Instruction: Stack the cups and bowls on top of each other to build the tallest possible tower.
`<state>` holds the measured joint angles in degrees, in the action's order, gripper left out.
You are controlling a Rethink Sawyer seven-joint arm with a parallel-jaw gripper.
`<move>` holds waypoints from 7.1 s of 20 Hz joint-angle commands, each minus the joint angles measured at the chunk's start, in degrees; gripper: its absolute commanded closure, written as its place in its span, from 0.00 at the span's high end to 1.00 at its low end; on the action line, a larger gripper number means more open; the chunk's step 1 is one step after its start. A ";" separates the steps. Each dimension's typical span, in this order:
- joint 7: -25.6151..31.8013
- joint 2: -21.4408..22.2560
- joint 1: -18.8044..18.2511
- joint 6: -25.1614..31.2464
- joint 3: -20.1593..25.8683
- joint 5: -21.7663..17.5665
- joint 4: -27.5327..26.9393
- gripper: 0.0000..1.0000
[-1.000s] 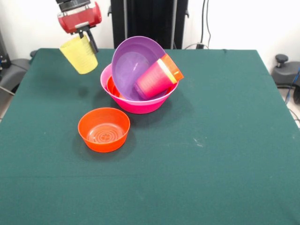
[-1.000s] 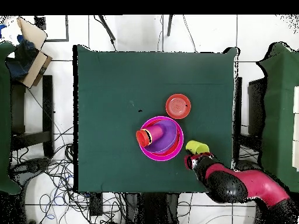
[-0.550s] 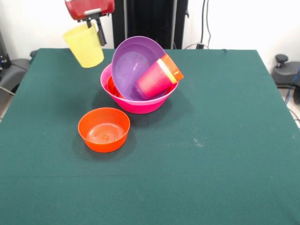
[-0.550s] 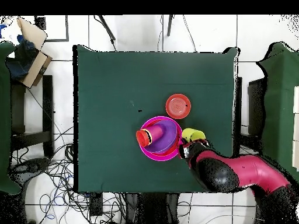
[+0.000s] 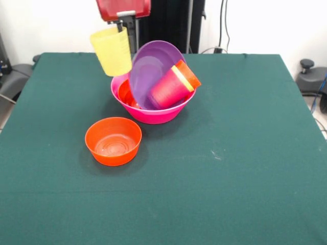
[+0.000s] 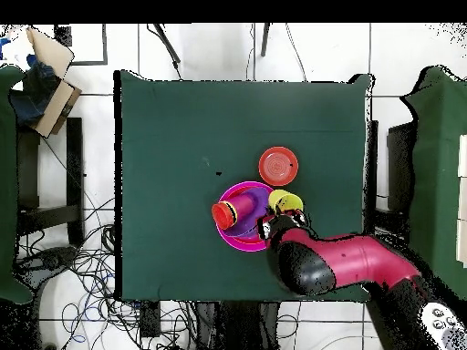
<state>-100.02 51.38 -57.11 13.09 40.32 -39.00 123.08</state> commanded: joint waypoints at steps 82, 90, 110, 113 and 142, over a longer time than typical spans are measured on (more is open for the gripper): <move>-7.05 18.08 11.42 -1.06 -5.99 22.16 15.43 0.00; -3.52 23.57 6.90 3.17 1.36 28.91 17.61 0.00; -12.76 14.94 25.85 -2.68 -15.69 24.26 10.51 0.00; -12.58 14.25 26.35 -2.93 -16.16 24.43 10.01 0.00; -14.83 -6.25 42.32 -18.61 -29.87 27.10 -1.36 0.00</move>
<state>-106.12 50.17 -16.06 -3.05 12.17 -13.19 125.93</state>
